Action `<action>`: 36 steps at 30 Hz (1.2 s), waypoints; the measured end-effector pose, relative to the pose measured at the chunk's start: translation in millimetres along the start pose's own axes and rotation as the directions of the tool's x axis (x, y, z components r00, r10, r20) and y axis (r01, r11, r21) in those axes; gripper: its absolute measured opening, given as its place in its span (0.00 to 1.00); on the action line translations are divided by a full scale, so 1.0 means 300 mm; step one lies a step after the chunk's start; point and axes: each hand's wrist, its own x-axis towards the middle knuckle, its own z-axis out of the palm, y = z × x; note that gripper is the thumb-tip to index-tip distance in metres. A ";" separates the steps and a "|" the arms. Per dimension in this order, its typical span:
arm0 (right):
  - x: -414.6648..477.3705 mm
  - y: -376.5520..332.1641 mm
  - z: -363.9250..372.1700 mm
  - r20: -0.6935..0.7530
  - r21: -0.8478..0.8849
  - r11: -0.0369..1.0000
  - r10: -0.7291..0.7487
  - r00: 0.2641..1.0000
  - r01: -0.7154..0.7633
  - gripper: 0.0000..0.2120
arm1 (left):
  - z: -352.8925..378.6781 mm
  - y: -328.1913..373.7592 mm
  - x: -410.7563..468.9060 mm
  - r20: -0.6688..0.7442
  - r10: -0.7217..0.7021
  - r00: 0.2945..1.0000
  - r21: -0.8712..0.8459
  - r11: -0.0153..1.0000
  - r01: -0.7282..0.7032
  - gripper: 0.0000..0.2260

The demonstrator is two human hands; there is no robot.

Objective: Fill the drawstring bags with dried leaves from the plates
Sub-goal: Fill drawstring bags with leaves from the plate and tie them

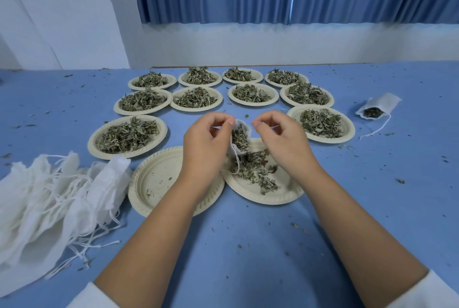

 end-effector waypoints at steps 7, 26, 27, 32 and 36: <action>0.000 0.002 -0.022 0.335 -0.031 0.935 0.342 0.878 -0.352 0.09 | -0.004 0.004 -0.001 -0.024 0.016 1.000 0.008 1.000 -0.016 0.08; -0.009 0.011 0.021 0.172 0.146 0.951 0.246 0.954 -0.272 0.08 | 0.028 0.015 -0.027 0.158 -0.034 0.987 0.030 0.999 0.030 0.04; -0.007 0.009 0.015 0.185 0.154 0.952 0.235 0.954 -0.264 0.08 | 0.021 0.014 -0.022 0.121 -0.031 0.992 0.019 0.999 0.029 0.04; -0.004 0.012 0.001 -0.040 0.044 0.999 -0.012 0.999 0.014 0.08 | 0.001 0.014 -0.006 0.001 -0.056 0.998 -0.019 0.998 0.056 0.05; -0.021 0.011 0.004 -0.028 -0.163 0.952 -0.269 0.963 0.261 0.03 | -0.004 0.013 -0.003 -0.013 -0.055 0.998 -0.023 0.998 0.055 0.04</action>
